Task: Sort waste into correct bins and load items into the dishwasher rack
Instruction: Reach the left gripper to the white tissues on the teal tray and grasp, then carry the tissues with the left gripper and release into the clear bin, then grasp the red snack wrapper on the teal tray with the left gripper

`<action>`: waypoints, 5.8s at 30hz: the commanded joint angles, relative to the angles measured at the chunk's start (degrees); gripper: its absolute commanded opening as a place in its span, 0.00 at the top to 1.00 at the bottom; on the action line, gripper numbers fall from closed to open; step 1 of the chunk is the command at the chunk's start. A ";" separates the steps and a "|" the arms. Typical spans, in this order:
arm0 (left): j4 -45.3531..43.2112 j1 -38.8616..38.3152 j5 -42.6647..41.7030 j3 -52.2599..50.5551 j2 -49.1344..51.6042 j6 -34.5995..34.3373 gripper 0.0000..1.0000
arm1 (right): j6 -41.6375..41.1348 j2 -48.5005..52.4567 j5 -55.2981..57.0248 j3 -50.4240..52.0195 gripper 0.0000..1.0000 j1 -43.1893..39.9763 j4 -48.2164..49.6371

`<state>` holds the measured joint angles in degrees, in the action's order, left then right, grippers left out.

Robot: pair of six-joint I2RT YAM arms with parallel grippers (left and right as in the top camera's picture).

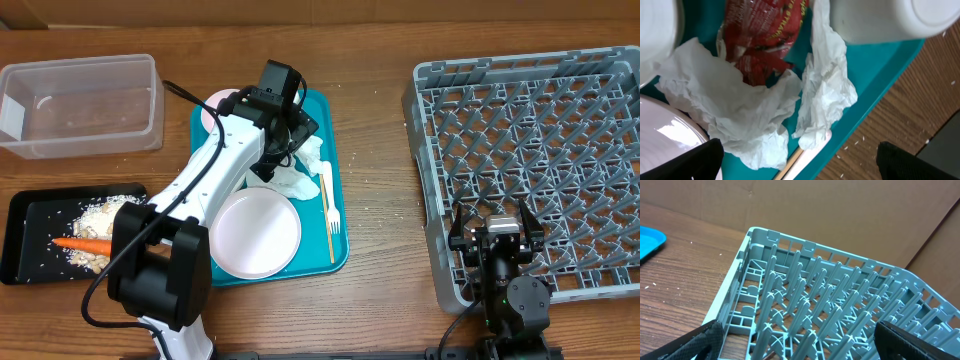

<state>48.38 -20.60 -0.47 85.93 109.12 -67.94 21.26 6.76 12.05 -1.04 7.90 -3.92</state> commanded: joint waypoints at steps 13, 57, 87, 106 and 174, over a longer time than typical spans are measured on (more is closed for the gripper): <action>0.39 -0.22 4.04 0.92 6.49 -4.28 0.00 | -0.04 0.02 0.35 0.55 0.00 -0.15 0.37; 20.81 0.83 0.72 28.26 7.32 9.27 0.96 | -0.02 0.02 0.35 0.55 0.00 -0.15 0.37; 5.53 41.24 9.01 35.17 11.69 12.79 0.80 | -0.02 0.02 0.35 0.55 0.00 -0.15 0.37; 7.26 41.18 -29.83 38.86 9.57 26.23 0.00 | -0.02 0.02 0.35 0.55 0.00 -0.15 0.37; 10.71 3.21 3.82 12.87 14.12 7.78 0.49 | -0.02 0.02 0.35 0.55 0.00 -0.15 0.37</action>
<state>59.48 -17.15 3.44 99.33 122.58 -60.40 21.23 6.76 12.05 -1.04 7.90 -3.92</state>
